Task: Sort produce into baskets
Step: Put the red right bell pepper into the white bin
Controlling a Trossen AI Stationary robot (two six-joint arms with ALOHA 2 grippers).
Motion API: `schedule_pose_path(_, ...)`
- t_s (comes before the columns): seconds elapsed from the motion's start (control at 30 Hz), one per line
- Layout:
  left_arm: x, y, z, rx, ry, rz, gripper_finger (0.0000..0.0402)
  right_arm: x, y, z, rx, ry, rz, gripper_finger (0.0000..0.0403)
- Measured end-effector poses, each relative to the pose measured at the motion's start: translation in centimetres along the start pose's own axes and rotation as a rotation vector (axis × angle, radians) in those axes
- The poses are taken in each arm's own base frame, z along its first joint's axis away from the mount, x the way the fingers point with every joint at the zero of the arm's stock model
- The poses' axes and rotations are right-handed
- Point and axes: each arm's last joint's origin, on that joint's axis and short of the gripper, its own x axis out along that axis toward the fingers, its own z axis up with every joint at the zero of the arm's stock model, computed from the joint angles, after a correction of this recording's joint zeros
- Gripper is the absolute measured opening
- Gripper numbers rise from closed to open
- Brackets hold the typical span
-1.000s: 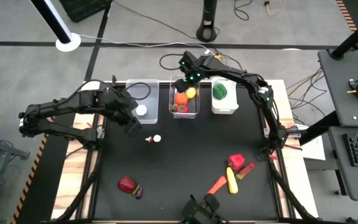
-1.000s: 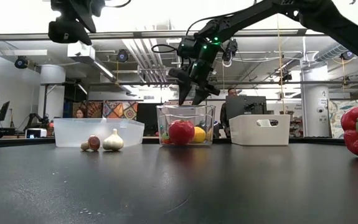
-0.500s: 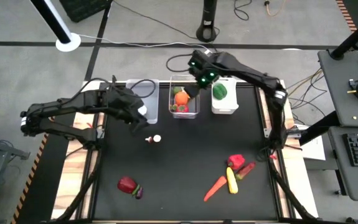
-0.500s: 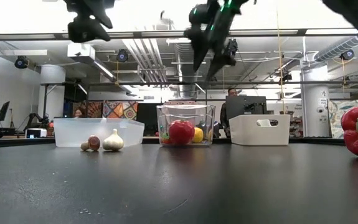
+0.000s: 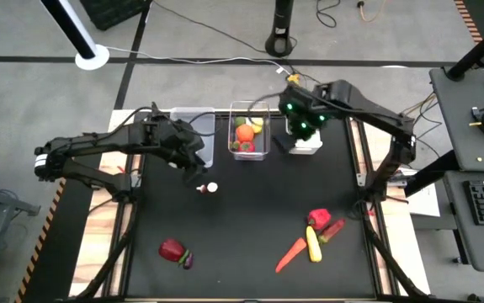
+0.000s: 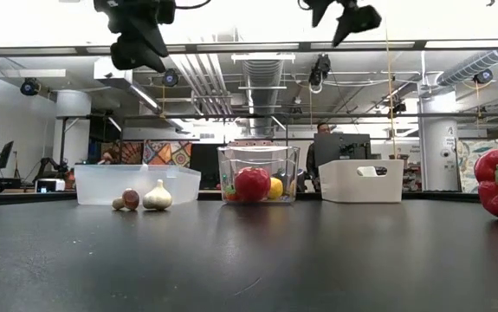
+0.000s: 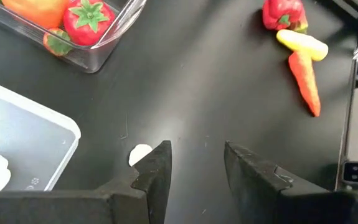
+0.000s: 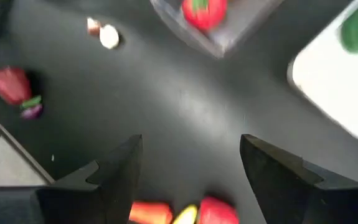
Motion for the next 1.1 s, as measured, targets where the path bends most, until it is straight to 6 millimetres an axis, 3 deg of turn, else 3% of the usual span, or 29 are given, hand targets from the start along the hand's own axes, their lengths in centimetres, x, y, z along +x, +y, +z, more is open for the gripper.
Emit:
schedule_pose_path(0.33,1.0,0.1,0.2,0.060,0.025,0.008,0.0131,0.5,2.8,-5.8,-0.040,0.086,-0.037,0.0288)
schedule_pose_path(0.5,0.7,0.0,0.2,0.078,0.009,0.002,0.0131,1.8,3.2,-9.5,-0.352,0.186,-0.054,0.0315)
schedule_pose_path(0.73,0.2,0.0,0.2,0.081,-0.008,-0.004,0.0131,5.0,3.2,-16.0,-0.863,0.441,-0.022,0.0310)
schedule_pose_path(0.87,0.2,-0.1,0.3,0.082,-0.017,-0.007,0.0131,7.5,2.8,-17.7,-0.999,0.499,-0.091,0.0309)
schedule_pose_path(1.1,0.2,-0.1,0.4,0.080,-0.032,-0.012,0.0131,10.9,1.5,-18.8,-0.981,0.569,-0.127,0.0322)
